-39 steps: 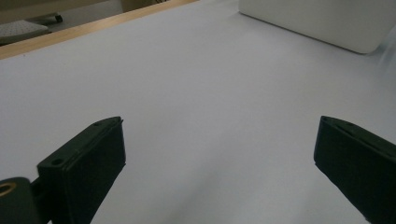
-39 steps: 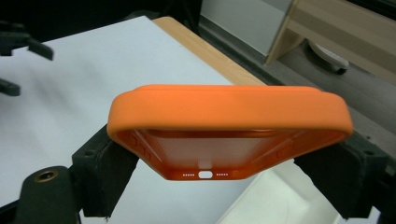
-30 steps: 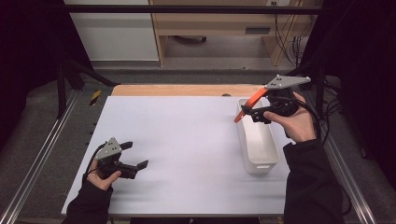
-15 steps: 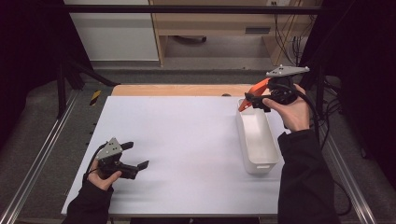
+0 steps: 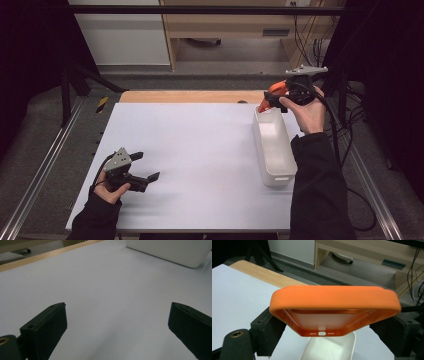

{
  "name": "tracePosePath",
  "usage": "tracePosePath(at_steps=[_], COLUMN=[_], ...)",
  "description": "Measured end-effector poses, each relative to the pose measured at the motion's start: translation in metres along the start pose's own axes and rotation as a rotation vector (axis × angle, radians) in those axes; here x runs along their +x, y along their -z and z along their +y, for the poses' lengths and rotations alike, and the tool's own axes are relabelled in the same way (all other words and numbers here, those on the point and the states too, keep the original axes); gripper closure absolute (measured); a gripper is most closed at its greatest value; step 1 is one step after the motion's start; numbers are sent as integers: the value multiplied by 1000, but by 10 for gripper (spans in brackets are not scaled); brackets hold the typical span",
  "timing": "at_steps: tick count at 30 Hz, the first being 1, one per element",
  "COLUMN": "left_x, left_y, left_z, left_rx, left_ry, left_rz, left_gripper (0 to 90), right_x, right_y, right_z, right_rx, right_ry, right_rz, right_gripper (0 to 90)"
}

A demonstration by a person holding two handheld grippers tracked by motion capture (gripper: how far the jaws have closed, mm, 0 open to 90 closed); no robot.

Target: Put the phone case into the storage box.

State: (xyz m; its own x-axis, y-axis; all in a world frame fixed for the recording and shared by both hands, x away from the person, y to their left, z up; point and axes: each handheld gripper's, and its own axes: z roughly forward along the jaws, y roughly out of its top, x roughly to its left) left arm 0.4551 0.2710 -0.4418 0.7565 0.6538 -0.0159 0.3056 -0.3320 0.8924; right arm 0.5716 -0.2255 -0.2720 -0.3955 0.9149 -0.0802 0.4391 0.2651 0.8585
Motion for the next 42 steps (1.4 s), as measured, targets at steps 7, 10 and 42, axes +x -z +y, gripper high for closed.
tracePosePath(at_steps=[7,10,42], left_x=[0,0,-1], left_y=[-1,-1,-4], left_z=[0,0,-1], left_rx=[2,6,20], left_ry=[-2,-3,-16], left_rz=[-4,-3,-2], left_gripper=[16,17,18], right_x=[-5,-7,-10], right_y=[-11,-15,-56], right_z=[-2,-3,-14], right_rx=[1,6,146], right_ry=[-45,-52,-157], right_rz=[-37,-53,-142], right_gripper=[156,156,154])
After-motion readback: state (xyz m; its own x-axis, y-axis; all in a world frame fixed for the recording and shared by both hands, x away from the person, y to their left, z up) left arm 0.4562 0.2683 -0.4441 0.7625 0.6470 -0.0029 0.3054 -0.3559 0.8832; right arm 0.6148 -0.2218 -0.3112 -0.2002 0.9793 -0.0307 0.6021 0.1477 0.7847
